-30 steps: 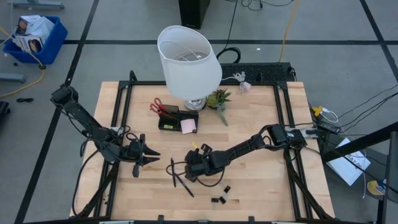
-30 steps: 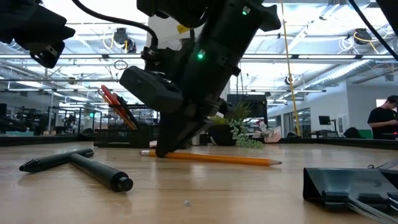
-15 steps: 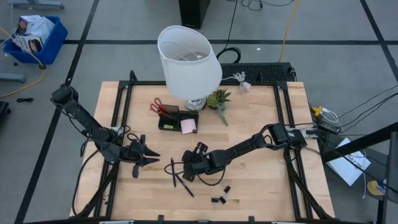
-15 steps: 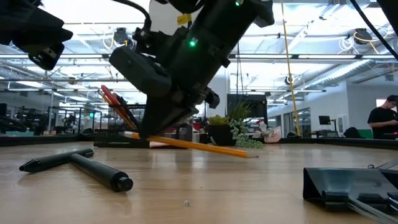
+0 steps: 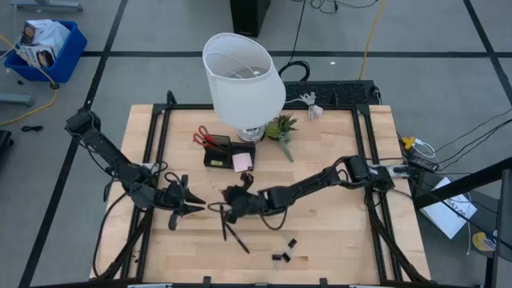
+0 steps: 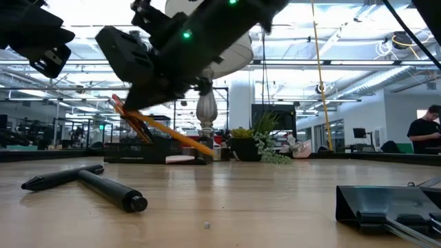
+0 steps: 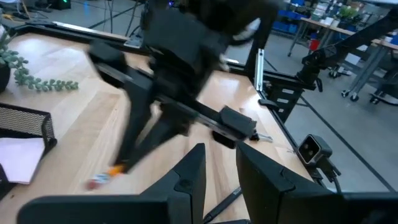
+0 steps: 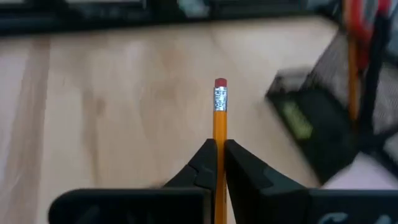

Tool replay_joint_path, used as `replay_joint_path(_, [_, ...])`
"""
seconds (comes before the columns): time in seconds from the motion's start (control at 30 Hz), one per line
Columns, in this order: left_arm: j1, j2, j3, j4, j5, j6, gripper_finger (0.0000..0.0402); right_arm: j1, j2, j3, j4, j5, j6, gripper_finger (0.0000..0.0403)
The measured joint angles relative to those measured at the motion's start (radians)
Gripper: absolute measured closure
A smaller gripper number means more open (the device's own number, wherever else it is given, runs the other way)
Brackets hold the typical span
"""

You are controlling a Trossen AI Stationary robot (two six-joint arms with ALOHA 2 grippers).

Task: Pick and place office supplies into organizer
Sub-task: Put the orange pencil into the black desk organizer

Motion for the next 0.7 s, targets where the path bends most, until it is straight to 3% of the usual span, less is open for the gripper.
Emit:
replay_joint_path(0.43, [-0.001, 0.000, 0.000, 0.002, 0.241, -0.018, 0.0309, -0.180, -0.002, 0.001, 0.550, 0.009, -0.501, 0.0388])
replay_joint_path(0.57, [-0.001, 0.000, 0.000, 0.003, 0.246, -0.011, 0.0309, -0.245, -0.002, 0.001, 0.700, -0.164, -0.537, 0.0388])
replay_joint_path(0.7, [-0.001, 0.000, 0.000, 0.003, 0.246, -0.013, 0.0309, -0.297, -0.002, 0.002, 0.767, -0.240, -0.555, 0.0388])
